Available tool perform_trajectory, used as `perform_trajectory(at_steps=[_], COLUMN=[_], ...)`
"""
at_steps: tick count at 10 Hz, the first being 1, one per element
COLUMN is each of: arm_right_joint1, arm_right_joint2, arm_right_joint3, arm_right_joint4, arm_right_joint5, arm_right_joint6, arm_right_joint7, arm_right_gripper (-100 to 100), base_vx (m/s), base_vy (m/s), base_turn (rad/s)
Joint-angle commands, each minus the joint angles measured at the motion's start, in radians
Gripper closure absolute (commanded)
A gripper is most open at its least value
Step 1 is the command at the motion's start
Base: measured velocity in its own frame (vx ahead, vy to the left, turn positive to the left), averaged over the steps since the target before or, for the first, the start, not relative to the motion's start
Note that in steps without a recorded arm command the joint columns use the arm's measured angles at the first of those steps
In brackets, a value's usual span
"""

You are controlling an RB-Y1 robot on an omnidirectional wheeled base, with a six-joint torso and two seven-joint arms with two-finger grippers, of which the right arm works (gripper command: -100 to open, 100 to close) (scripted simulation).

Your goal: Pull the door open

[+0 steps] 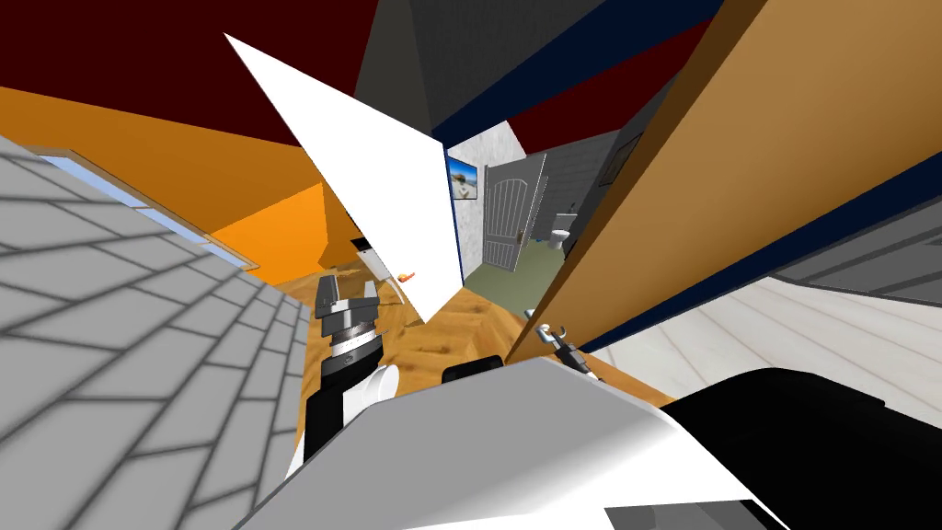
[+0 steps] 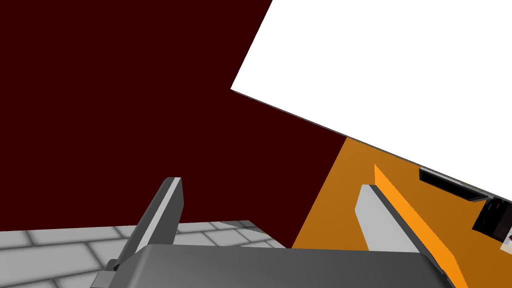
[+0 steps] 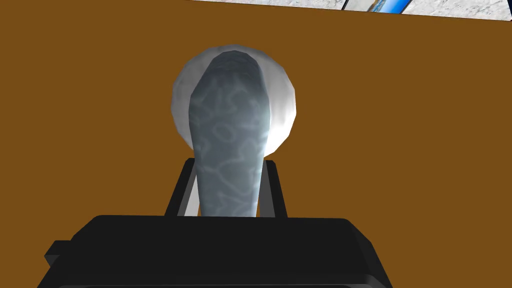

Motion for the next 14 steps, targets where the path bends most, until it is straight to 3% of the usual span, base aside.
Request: perform_trajectory(at_steps=[1, 4, 10, 11, 14], arm_right_joint1=[0.0, -0.052, -0.123, -0.15, -0.187], arm_right_joint2=[0.0, 0.017, 0.036, 0.044, 0.054], arm_right_joint3=[0.0, -0.012, -0.03, -0.037, -0.046], arm_right_joint4=[0.0, 0.006, 0.01, 0.012, 0.014], arm_right_joint5=[0.0, 0.02, 0.042, 0.051, 0.062], arm_right_joint6=[0.0, 0.053, 0.122, 0.148, 0.183], arm_right_joint7=[0.0, 0.007, 0.016, 0.019, 0.024], arm_right_gripper=[100, 100, 100, 100, 100], base_vx=[-0.069, -0.191, -0.166, -0.162, -0.158], base_vy=[-0.024, -0.027, -0.03, -0.076, -0.033], base_turn=[0.028, 0.112, 0.072, 0.113, 0.079])
